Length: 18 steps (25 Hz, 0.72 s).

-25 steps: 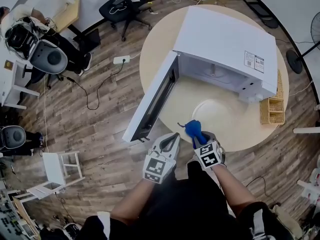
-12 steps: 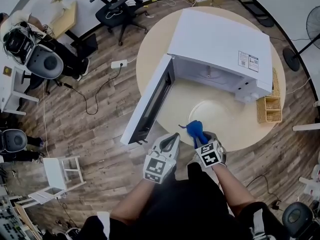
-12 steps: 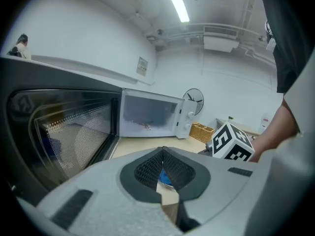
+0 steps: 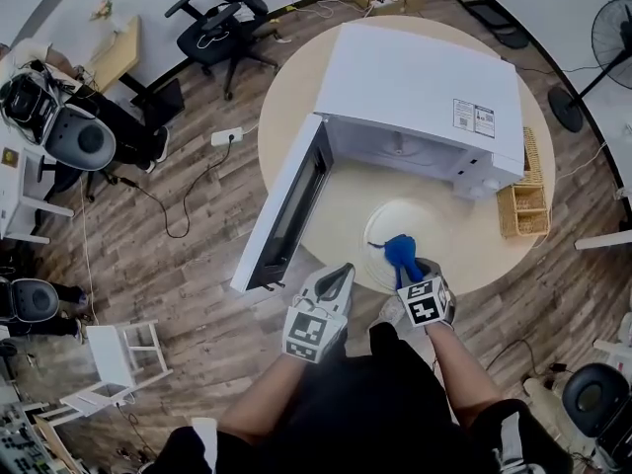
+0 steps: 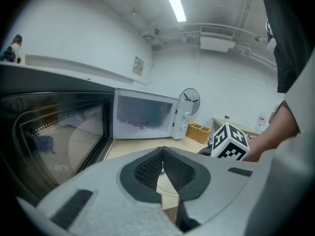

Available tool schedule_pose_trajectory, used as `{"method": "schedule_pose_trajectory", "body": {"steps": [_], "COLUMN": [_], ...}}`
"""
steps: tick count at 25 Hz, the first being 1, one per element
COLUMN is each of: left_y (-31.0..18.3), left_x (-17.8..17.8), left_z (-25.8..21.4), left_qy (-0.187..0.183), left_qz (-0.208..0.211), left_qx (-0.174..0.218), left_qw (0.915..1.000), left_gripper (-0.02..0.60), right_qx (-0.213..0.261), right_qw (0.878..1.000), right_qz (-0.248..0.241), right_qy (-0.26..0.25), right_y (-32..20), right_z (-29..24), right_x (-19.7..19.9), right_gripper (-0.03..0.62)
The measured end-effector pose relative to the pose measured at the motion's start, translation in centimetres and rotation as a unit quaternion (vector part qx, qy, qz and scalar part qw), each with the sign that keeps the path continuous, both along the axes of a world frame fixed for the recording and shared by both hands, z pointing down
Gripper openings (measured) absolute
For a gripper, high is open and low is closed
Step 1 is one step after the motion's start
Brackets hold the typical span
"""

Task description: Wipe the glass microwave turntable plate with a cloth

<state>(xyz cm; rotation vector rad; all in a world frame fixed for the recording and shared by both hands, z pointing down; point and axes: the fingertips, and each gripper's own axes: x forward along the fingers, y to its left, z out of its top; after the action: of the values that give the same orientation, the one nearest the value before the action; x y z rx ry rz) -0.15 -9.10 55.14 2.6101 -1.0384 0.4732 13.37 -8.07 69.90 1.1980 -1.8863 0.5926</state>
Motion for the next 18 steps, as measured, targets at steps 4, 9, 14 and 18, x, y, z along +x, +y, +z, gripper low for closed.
{"method": "schedule_pose_trajectory", "body": {"steps": [4,9,14,18], "left_y": [-0.1,-0.2,-0.5,-0.7], "left_x": [0.5,1.1,1.8,2.7], "left_z": [0.1,-0.4,-1.1,-1.8], "left_qy": [-0.004,-0.003,-0.003,0.0], "left_qz": [0.005,0.011,0.02,0.028], "left_qx": [-0.001,0.003,0.011,0.018], "left_qw": [1.0,0.9999,0.9997,0.9994], "left_gripper": [0.006,0.006,0.006,0.005], "right_qx": [0.012,0.015,0.014,0.016], "right_qw": [1.0,0.998,0.995,0.993], "right_qz": [0.016,0.045,0.082,0.099], "right_qy": [0.021,0.04,0.054,0.064], "right_y": [-0.1,0.3,0.5,0.8], "right_z": [0.0,0.3,0.2,0.0], "right_x": [2.2,5.1,8.1,10.0], "right_gripper": [0.08,0.08,0.08,0.08]}}
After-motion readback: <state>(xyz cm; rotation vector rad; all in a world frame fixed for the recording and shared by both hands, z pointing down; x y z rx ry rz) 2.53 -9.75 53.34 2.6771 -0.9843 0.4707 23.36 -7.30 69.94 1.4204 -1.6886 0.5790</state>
